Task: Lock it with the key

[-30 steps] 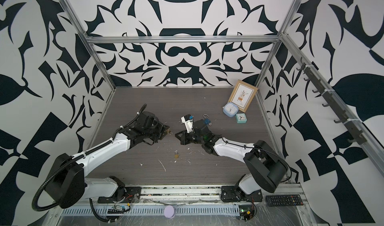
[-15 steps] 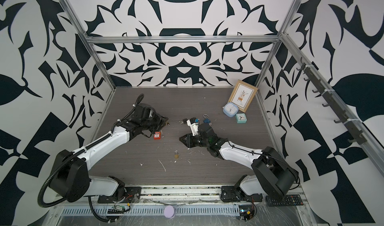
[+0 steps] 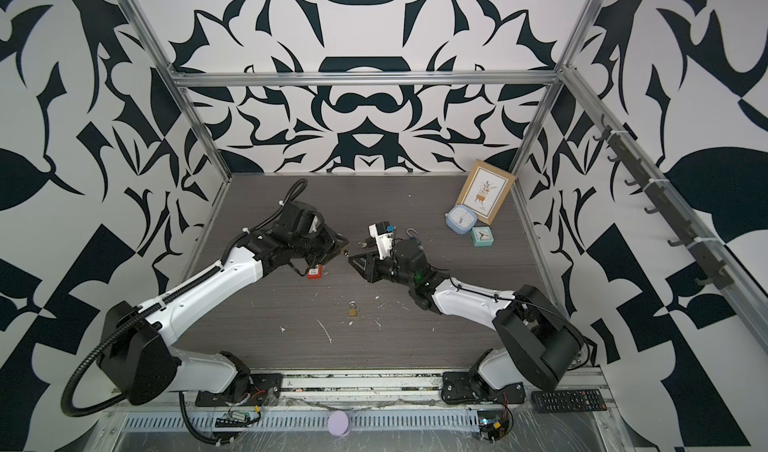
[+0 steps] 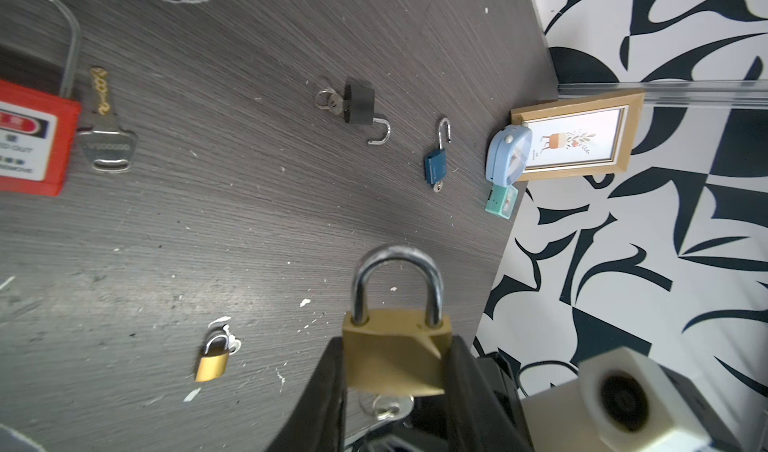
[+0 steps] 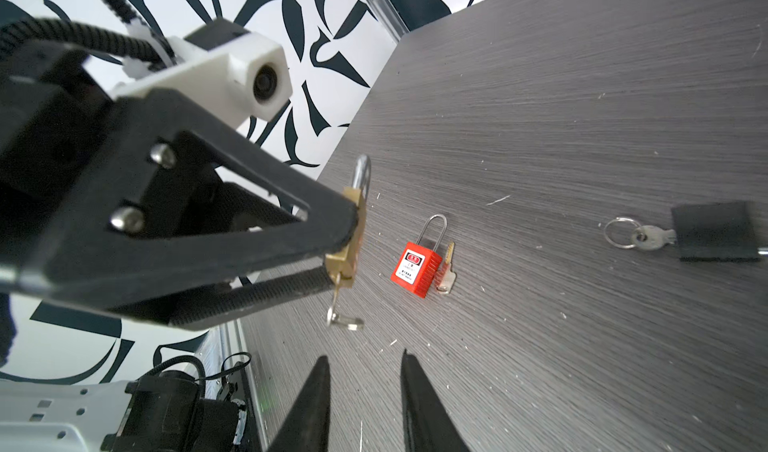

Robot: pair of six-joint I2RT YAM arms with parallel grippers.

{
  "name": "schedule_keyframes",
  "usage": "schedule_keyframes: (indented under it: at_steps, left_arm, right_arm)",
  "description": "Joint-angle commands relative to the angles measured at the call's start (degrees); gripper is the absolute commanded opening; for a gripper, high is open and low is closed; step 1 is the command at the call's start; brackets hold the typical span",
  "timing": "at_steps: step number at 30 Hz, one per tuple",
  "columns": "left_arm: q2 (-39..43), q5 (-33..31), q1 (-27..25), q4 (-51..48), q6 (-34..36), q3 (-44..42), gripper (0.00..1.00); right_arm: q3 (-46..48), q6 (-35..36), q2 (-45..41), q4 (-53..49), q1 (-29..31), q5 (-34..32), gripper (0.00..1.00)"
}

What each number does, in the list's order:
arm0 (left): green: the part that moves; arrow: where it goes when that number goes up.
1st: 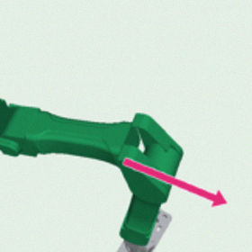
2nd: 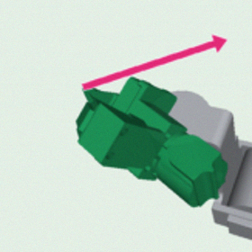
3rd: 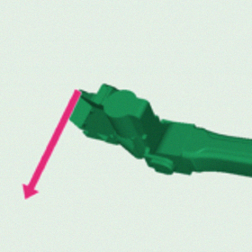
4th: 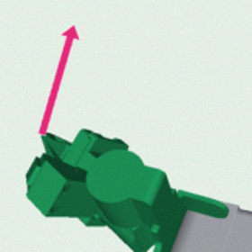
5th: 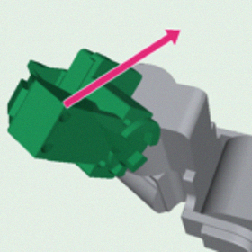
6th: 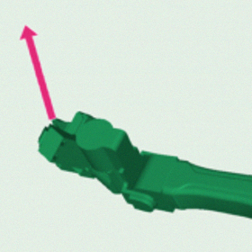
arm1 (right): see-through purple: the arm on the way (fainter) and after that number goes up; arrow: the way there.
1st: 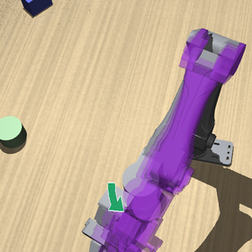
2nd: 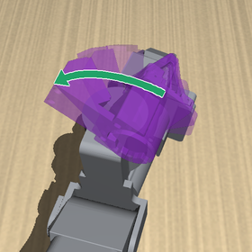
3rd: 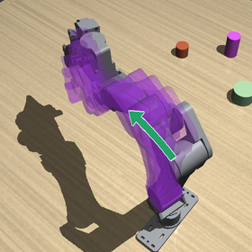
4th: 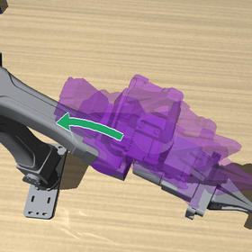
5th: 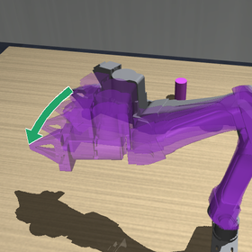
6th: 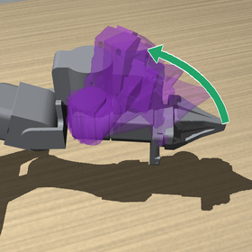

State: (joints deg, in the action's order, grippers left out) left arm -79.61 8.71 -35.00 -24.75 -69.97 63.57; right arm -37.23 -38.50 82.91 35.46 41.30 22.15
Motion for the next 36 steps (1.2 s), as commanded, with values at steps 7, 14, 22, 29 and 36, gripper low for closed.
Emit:
schedule_keyframes:
  at_steps: [7, 14, 22, 29, 36]
  left_arm:
    - [0.3, -0.8, -0.2, -2.9, 1.4, 0.8, 0.0]
    - [0.7, -1.0, -0.3, -3.1, 1.2, 0.5, 0.0]
    - [0.8, -1.2, -0.2, -3.2, 0.7, 0.4, 0.0]
    - [0.9, -1.7, -0.2, -3.2, 0.4, 0.4, 0.0]
    - [0.7, -2.0, -0.3, -3.3, 0.1, 0.7, 0.0]
  right_arm:
    - [-3.5, -0.3, 1.9, 6.1, 1.0, -1.5, 0.34]
    - [-5.1, -0.3, 3.9, 6.4, 1.2, -1.5, 0.34]
    - [-6.1, -0.9, 5.7, 6.0, 1.5, -1.0, 0.29]
    - [-7.2, -1.1, 6.9, 5.2, 1.8, -0.4, 0.2]
    - [-7.4, -1.3, 7.6, 5.0, 1.9, -0.3, 0.16]
